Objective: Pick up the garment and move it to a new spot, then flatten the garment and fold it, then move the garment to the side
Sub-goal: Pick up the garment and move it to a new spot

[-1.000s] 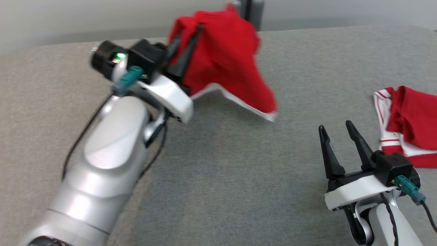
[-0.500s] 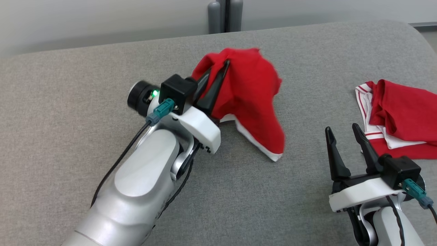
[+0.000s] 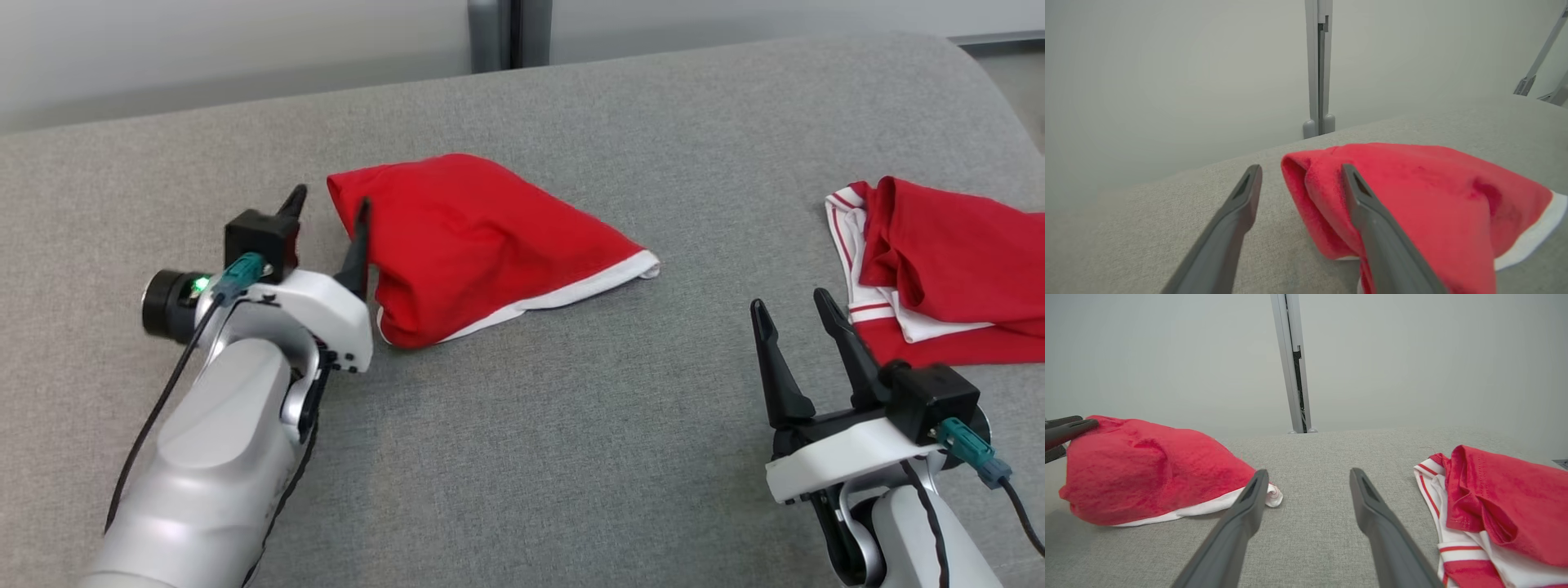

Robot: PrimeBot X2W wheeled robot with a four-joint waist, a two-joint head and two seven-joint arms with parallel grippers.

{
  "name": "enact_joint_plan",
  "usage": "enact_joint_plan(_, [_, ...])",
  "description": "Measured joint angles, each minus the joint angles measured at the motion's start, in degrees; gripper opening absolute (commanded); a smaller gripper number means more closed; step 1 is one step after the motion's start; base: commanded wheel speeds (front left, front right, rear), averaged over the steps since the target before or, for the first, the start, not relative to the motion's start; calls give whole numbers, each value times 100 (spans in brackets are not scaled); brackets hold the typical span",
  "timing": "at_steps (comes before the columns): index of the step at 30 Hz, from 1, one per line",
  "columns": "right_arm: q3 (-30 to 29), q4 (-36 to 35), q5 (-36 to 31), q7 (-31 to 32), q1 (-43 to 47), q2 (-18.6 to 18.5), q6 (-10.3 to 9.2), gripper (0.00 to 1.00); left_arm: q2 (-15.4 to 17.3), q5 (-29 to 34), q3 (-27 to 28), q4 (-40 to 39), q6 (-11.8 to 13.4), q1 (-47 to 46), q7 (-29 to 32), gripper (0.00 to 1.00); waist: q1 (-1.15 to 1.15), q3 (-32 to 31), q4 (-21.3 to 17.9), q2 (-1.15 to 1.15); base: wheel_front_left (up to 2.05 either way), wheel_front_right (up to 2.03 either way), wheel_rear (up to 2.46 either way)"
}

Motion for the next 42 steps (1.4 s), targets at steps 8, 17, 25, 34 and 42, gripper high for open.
enact_joint_plan(8, [-76, 71, 2, 0, 179, 2, 0, 100, 171, 243, 675, -821, 153, 747, -34, 100, 0, -335, 12, 0, 0, 0, 0])
enact_joint_plan(17, [-158, 220, -27, -1, 606, 3, 0, 100, 51, 872, 1735, -2432, 187, 2892, -35, 100, 0, -953, 197, 0, 0, 0, 0])
enact_joint_plan(25, [-281, 328, -18, -1, 978, 4, 0, 100, -200, 1380, 2197, -3290, -9, 4158, -35, 100, 0, -1380, 494, 0, 0, 0, 0])
enact_joint_plan(34, [-328, 499, -40, -1, 1230, 3, 0, 100, -423, 1625, 2613, -3519, -164, 4893, -35, 100, 0, -1553, 652, 0, 0, 0, 0])
enact_joint_plan(42, [-431, 573, -156, 0, 1184, 2, 0, 100, -544, 1706, 2620, -3541, -310, 4904, -35, 100, 0, -1346, 813, 0, 0, 0, 0])
